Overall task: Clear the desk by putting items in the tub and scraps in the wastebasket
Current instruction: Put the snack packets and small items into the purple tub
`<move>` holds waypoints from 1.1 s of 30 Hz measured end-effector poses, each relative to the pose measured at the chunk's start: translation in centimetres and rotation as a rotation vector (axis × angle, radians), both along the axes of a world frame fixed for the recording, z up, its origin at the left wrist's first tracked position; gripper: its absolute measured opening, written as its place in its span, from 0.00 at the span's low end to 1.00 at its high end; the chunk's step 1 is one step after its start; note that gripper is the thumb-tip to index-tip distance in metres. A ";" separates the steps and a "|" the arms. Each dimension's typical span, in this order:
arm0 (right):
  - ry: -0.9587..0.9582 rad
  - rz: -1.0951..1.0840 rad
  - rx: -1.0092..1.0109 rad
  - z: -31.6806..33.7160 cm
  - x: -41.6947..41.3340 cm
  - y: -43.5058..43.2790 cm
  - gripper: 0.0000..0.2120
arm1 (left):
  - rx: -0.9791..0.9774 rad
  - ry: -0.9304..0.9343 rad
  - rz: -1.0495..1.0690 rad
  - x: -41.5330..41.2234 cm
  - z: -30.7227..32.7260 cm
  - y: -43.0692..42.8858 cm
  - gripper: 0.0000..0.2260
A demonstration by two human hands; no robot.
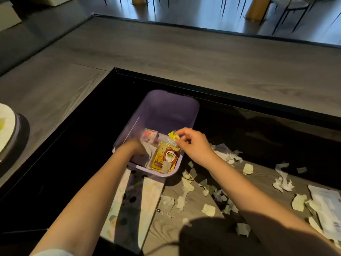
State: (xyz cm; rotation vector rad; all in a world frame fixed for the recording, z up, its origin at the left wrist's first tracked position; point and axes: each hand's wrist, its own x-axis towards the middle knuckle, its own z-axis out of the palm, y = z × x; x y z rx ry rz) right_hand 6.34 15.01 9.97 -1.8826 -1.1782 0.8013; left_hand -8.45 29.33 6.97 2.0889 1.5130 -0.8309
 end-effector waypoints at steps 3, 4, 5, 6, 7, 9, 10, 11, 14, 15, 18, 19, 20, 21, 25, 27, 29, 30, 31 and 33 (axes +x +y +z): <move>-0.013 0.015 -0.005 -0.2 -0.1 0.7 0.07 | 0.096 -0.004 -0.002 0.1 -1.1 0.5 0.18; -0.021 0.022 -0.007 -0.2 -0.2 1.0 0.07 | 0.157 -0.020 -0.010 0.1 -1.2 0.5 0.19; -0.033 0.028 -0.010 -0.2 -0.3 1.3 0.08 | 0.208 -0.015 -0.024 0.2 -1.2 0.4 0.18; -0.050 0.037 -0.013 -0.2 -0.4 1.6 0.09 | 0.246 -0.028 -0.032 0.1 -1.1 0.2 0.17; -0.071 0.049 -0.019 -0.3 -0.5 2.0 0.10 | 0.289 -0.036 -0.053 0.1 -1.3 0.2 0.15; -0.126 0.095 -0.056 -0.3 -0.6 2.8 0.10 | 0.371 -0.054 -0.103 -0.2 -1.0 -0.4 0.14; -0.157 0.133 -0.099 -0.3 -0.8 3.3 0.09 | 0.408 -0.079 -0.133 -0.4 -0.6 -0.8 0.13; -0.189 0.180 -0.156 -0.4 -0.9 3.9 0.07 | 0.442 -0.113 -0.151 -0.8 -0.3 -1.2 0.13; -0.372 0.373 -0.358 -0.8 -2.0 5.6 0.06 | 0.559 -0.299 -0.161 -2.8 0.4 -2.6 0.12; -0.451 0.432 -0.419 -1.1 -2.6 6.1 0.08 | 0.582 -0.380 -0.168 -3.6 0.5 -3.1 0.11; -0.558 0.531 -0.575 -2.2 -4.1 7.1 0.18 | 0.573 -0.581 -0.216 -6.0 -0.1 -4.5 0.09; -0.555 0.547 -0.600 -2.7 -4.5 7.4 0.20 | 0.569 -0.608 -0.238 -6.5 -0.3 -4.9 0.09; -0.549 0.557 -0.611 -3.0 -4.8 7.5 0.21 | 0.568 -0.622 -0.254 -6.9 -0.5 -5.1 0.10; -0.547 0.563 -0.613 -3.4 -5.2 7.6 0.19 | 0.567 -0.630 -0.265 -7.2 -0.6 -5.3 0.12; -0.575 0.596 -0.650 -4.1 -6.1 7.2 0.07 | 0.517 -0.606 -0.249 -7.6 -0.8 -5.4 0.17; -0.587 0.612 -0.656 -4.2 -6.4 7.0 0.04 | 0.525 -0.600 -0.232 -7.4 -0.8 -5.6 0.14; -0.594 0.613 -0.648 -4.0 -6.4 6.9 0.03 | 0.545 -0.610 -0.233 -7.3 -0.6 -5.8 0.15; -0.592 0.605 -0.641 -4.0 -6.3 6.9 0.02 | 0.552 -0.611 -0.235 -7.2 -0.6 -5.9 0.15; -0.587 0.593 -0.631 -3.8 -6.2 6.8 0.03 | 0.550 -0.605 -0.233 -7.2 -0.5 -5.9 0.15; -0.584 0.559 -0.590 -3.5 -6.0 6.9 0.08 | 0.534 -0.586 -0.216 -7.2 -0.4 -6.0 0.13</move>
